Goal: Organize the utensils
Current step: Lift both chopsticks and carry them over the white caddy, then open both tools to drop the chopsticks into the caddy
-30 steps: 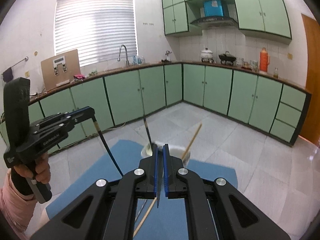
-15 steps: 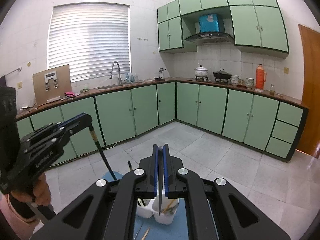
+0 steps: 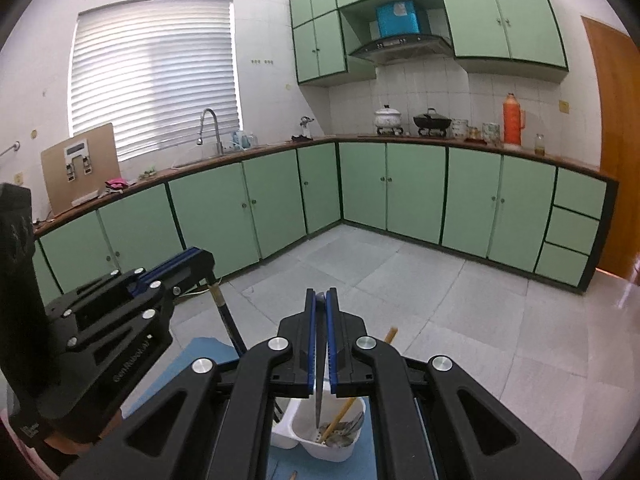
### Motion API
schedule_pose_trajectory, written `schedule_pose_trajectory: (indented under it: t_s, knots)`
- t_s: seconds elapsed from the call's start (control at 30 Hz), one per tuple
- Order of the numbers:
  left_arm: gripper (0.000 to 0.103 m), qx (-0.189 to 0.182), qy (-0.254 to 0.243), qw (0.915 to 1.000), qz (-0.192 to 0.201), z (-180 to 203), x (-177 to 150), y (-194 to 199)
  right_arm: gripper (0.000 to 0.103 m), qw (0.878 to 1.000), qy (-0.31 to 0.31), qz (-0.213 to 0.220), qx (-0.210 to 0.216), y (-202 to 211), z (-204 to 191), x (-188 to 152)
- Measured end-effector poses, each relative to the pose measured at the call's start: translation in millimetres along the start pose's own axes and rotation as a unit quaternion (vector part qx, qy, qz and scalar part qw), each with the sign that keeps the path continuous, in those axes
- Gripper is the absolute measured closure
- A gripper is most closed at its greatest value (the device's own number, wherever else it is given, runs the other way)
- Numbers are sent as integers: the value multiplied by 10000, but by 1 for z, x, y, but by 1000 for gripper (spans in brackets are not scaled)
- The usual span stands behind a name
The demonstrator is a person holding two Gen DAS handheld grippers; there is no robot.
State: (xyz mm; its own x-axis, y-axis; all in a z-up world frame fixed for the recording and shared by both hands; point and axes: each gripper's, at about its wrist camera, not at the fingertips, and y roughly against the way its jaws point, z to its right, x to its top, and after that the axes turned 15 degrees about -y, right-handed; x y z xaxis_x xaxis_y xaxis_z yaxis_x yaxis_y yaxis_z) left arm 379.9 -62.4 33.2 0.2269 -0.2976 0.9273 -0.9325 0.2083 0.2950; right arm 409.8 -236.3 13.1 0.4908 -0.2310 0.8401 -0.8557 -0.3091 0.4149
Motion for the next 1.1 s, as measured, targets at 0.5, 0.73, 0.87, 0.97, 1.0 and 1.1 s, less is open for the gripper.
schedule_pose_trajectory:
  t_s: [0.5, 0.73, 0.87, 0.97, 1.0, 1.1]
  knots:
    - [97, -41, 174, 9987, -477, -9, -45, -20, 98, 9987, -483, -169, -41, -16, 31, -45]
    - [96, 13, 213, 9986, -474, -10, -47, -16, 98, 9981, -594, -107, -100, -10, 38, -46]
    - [91, 51, 275, 9984, -481, -12, -48, -13, 97, 9977, -636, -115, -185, -10, 42, -45]
    - [83, 54, 327, 9983, -489, -17, -48, -12, 95, 9972, -706, -137, -223, -9, 49, -45]
    - [80, 74, 337, 9982, -483, -18, -48, -11, 95, 9970, -724, -141, -232, -9, 51, -45]
    - [59, 138, 385, 9981, -464, -23, -49, -9, 94, 9965, -799, -142, -217, -7, 57, -46]
